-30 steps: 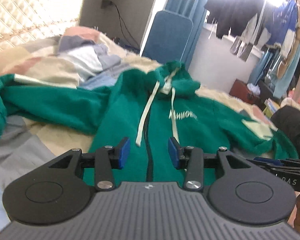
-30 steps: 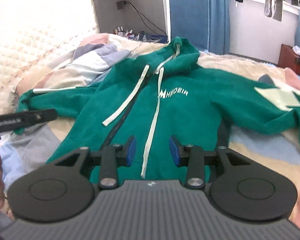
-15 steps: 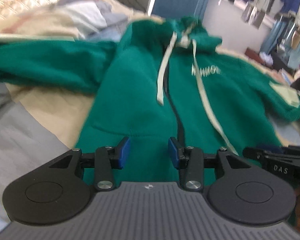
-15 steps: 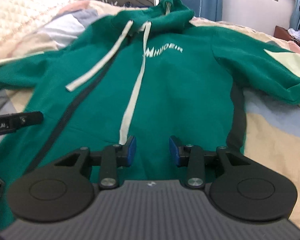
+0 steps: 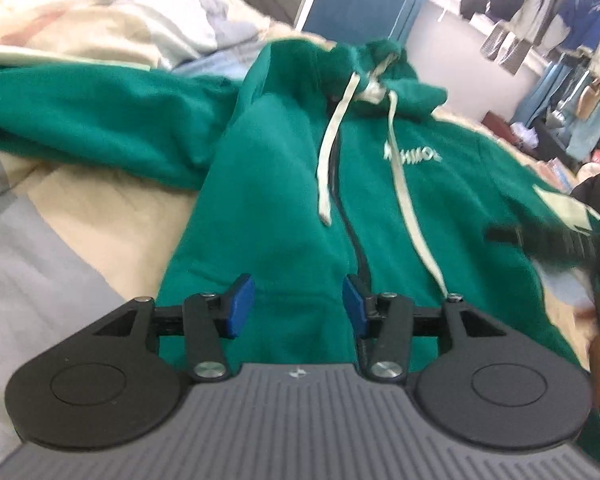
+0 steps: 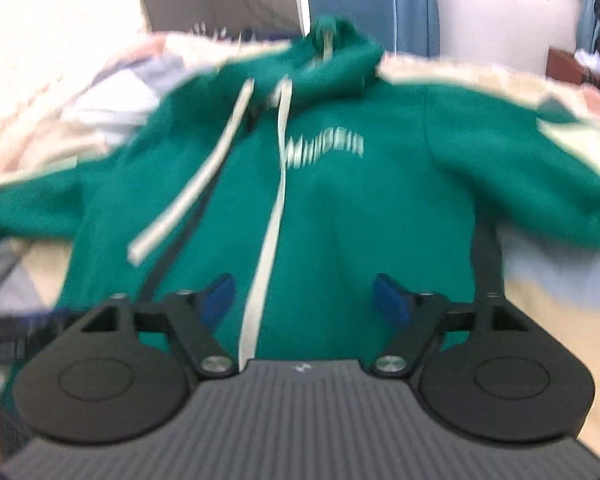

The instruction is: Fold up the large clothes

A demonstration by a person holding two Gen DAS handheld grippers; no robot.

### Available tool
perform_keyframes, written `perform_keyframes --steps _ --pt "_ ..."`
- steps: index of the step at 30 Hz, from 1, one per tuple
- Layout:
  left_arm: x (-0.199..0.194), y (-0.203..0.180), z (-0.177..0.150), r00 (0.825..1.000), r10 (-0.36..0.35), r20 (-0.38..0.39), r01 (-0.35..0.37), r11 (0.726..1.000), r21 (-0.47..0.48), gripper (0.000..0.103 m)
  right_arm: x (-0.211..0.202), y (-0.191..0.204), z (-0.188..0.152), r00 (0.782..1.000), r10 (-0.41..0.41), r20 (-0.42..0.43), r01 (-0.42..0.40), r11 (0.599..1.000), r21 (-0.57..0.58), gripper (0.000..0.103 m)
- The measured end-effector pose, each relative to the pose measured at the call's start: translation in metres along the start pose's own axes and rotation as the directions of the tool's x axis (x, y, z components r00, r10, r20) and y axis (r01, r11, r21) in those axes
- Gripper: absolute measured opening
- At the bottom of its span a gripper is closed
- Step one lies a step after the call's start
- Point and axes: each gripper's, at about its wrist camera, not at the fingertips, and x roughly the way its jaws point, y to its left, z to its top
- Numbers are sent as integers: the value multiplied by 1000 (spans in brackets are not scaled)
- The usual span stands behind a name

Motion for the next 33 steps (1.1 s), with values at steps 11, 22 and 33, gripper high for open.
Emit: perform_keyframes --steps 11,22,33 --pt "20 30 20 997 -33 74 32 999 13 58 116 -7 191 987 -58 151 35 988 150 81" --pt "48 51 29 986 -69 151 74 997 -27 58 271 -11 293 971 -110 211 96 993 75 73" --pt "52 68 33 976 -111 187 134 984 -114 58 302 -13 304 963 -235 129 238 971 -12 24"
